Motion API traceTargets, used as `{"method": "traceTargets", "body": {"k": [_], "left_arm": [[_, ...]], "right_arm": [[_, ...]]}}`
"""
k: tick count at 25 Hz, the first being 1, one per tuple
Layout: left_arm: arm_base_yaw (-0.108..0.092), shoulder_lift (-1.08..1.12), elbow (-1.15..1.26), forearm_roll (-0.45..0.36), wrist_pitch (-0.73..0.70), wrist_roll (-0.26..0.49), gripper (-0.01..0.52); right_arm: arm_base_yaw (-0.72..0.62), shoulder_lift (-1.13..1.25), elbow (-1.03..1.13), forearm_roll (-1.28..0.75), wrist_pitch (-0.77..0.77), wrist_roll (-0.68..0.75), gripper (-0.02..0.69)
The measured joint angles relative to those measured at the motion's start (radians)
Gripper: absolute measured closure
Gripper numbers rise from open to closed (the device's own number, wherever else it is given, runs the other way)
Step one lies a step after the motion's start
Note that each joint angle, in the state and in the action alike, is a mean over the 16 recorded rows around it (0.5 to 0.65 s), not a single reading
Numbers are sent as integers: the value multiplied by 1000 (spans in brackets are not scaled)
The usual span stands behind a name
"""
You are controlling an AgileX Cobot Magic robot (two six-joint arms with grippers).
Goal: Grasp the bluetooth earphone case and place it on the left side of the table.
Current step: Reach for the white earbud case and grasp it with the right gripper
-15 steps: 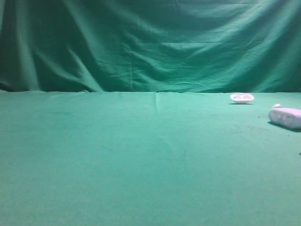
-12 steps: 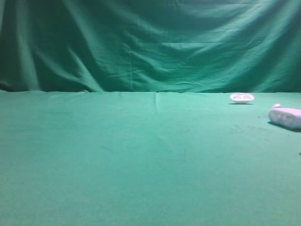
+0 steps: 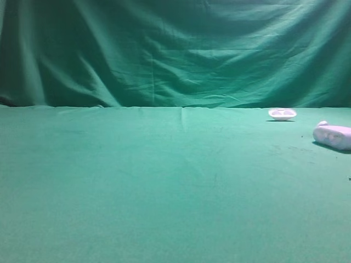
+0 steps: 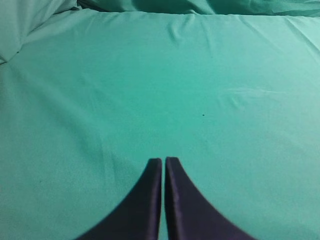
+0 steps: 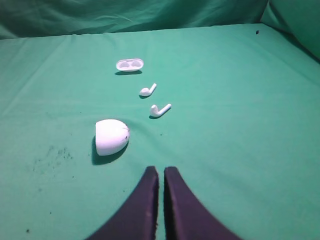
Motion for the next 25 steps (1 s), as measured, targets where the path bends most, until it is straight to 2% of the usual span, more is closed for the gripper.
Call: {"method": "traceTargets", "body": {"k": [4, 10, 14, 18, 25], "left_arm": [[0, 0, 0, 0, 0, 0, 514], [0, 0, 0, 0, 0, 0, 514], [0, 0, 0, 0, 0, 0, 514], [0, 0, 0, 0, 0, 0, 514], [0, 0, 0, 0, 0, 0, 514]], "right_arm": [[0, 0, 0, 12, -72, 9, 665], [0, 0, -7, 40, -259, 23, 665], [0, 23, -55, 64, -290, 20, 665], [0, 97, -147, 84, -210, 18, 665], [0, 322, -345, 106, 105, 27, 665]]}}
